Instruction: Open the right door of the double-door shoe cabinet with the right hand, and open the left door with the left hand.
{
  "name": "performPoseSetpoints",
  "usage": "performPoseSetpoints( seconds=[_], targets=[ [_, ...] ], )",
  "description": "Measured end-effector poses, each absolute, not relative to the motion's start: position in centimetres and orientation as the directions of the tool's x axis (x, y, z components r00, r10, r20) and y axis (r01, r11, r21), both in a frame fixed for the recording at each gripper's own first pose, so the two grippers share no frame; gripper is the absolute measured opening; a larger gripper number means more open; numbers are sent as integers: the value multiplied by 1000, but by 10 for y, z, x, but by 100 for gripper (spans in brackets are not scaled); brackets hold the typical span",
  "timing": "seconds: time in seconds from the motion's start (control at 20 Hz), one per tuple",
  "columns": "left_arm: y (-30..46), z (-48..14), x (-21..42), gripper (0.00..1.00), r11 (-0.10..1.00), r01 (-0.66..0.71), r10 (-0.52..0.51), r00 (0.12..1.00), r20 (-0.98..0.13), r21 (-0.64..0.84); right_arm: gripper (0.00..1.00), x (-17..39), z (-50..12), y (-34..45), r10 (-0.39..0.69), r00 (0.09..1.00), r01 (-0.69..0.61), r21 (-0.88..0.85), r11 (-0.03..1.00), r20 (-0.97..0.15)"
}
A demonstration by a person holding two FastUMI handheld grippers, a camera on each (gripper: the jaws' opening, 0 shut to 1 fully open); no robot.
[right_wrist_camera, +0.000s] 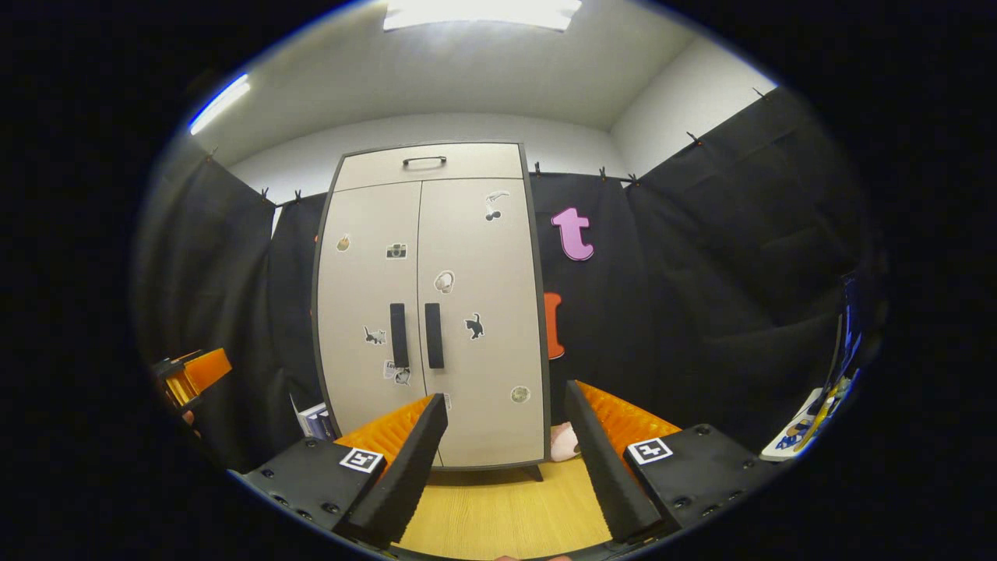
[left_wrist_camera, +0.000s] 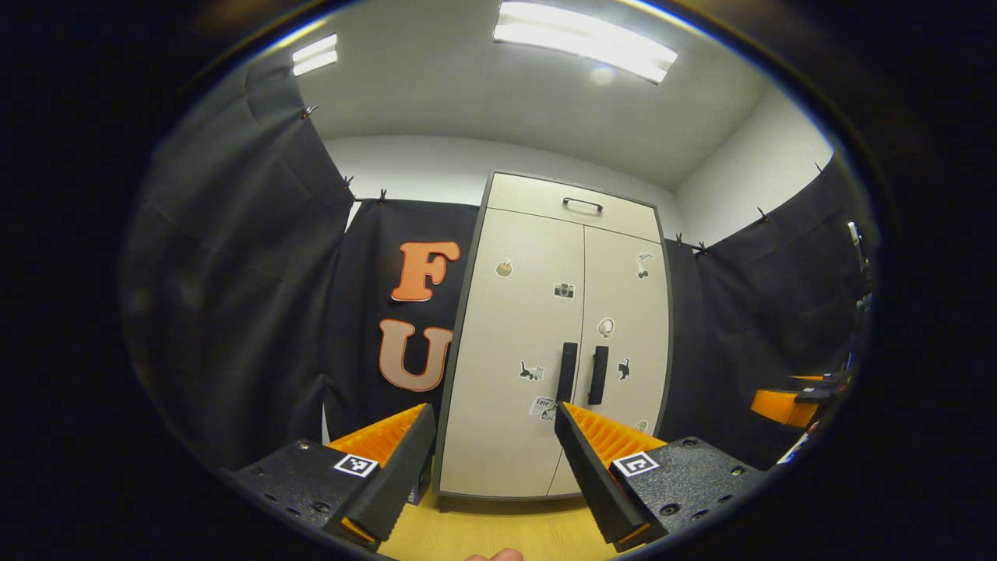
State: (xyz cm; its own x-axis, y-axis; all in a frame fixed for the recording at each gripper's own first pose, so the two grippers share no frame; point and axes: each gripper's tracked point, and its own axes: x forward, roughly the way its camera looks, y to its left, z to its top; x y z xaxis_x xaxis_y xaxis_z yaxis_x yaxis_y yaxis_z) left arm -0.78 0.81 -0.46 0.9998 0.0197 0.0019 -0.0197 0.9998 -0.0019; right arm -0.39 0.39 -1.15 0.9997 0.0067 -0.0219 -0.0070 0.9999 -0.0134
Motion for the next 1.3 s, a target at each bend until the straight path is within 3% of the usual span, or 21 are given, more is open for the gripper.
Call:
performPoseSetpoints(
  seconds=[0.35,0.75,1.0,1.3],
  targets=[
    [9,-11,-8,94,1000,-21,21,1000,-13,-13,98,-15,-12,1,13,1000,-13,20,1000,-11],
    [4,-28,-3,94,999,-8,7,999,-32,-41,98,0,-19,16,102,993,-98,81,992,-54],
    [14,-42,-6,94,997,-54,51,997,-64,-51,98,55,-3,43,190,981,-187,66,980,-34],
    [32,-41,3,94,991,-129,128,991,-48,-20,98,164,12,89,272,961,-267,91,959,-50]
  ],
)
